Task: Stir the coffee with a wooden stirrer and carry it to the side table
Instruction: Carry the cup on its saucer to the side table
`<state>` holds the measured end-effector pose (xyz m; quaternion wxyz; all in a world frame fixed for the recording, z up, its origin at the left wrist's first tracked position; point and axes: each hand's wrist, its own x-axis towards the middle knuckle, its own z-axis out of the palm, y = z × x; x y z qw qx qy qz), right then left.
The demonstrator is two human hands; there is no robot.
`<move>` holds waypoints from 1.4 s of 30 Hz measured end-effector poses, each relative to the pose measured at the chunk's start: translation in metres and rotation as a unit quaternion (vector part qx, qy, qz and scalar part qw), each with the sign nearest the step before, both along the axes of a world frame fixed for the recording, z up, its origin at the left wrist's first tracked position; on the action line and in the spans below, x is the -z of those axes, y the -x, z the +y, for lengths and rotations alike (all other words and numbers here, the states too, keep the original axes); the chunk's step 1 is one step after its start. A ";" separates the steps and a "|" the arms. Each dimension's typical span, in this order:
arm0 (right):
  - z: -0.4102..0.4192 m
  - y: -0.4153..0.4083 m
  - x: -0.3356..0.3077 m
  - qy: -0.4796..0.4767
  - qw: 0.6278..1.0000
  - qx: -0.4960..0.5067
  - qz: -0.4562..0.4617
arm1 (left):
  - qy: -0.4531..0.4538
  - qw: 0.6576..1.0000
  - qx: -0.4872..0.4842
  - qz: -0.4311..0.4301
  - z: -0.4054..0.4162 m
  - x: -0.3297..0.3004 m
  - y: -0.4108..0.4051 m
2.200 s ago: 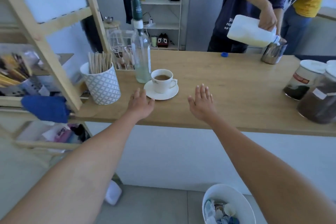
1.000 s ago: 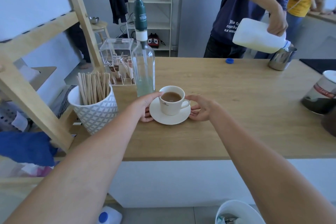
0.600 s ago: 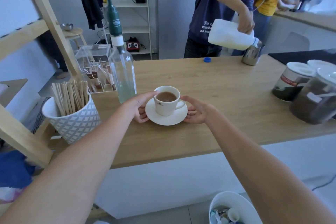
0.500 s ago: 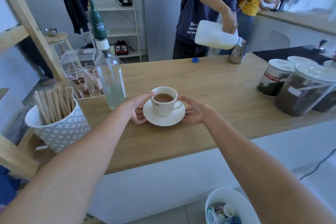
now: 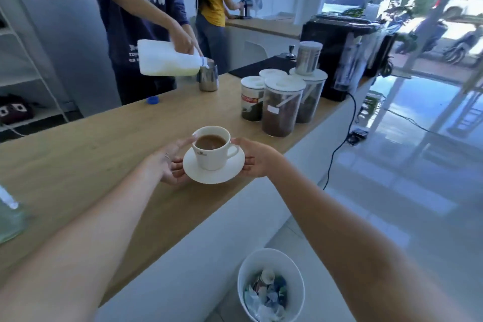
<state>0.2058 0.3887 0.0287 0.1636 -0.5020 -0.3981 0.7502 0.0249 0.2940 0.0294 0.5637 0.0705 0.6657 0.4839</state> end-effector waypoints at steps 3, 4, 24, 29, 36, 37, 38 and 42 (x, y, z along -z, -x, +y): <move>0.019 -0.050 -0.002 0.002 0.999 0.055 0.000 | 0.003 0.998 0.055 -0.009 0.040 0.002 -0.040; 0.023 -0.065 -0.002 0.001 0.998 0.070 0.002 | 0.002 0.998 0.066 -0.010 0.049 0.002 -0.052; 0.033 -0.444 0.027 0.018 0.936 0.349 0.038 | 0.025 0.933 0.358 -0.004 0.183 0.020 -0.417; 0.008 -0.543 0.030 0.006 0.900 0.435 0.031 | 0.025 0.892 0.450 0.002 0.187 0.020 -0.526; -0.040 -0.659 0.024 0.005 0.833 0.553 0.021 | 0.028 0.831 0.555 0.011 0.177 0.014 -0.671; -0.046 -0.672 0.024 0.005 0.823 0.567 0.019 | 0.027 0.821 0.570 0.016 0.177 0.014 -0.688; -0.052 -0.686 0.023 0.006 0.814 0.580 0.015 | 0.027 0.811 0.584 0.019 0.177 0.015 -0.707; -0.073 -0.739 0.021 0.006 0.779 0.627 0.007 | 0.023 0.767 0.641 0.022 0.177 0.013 -0.780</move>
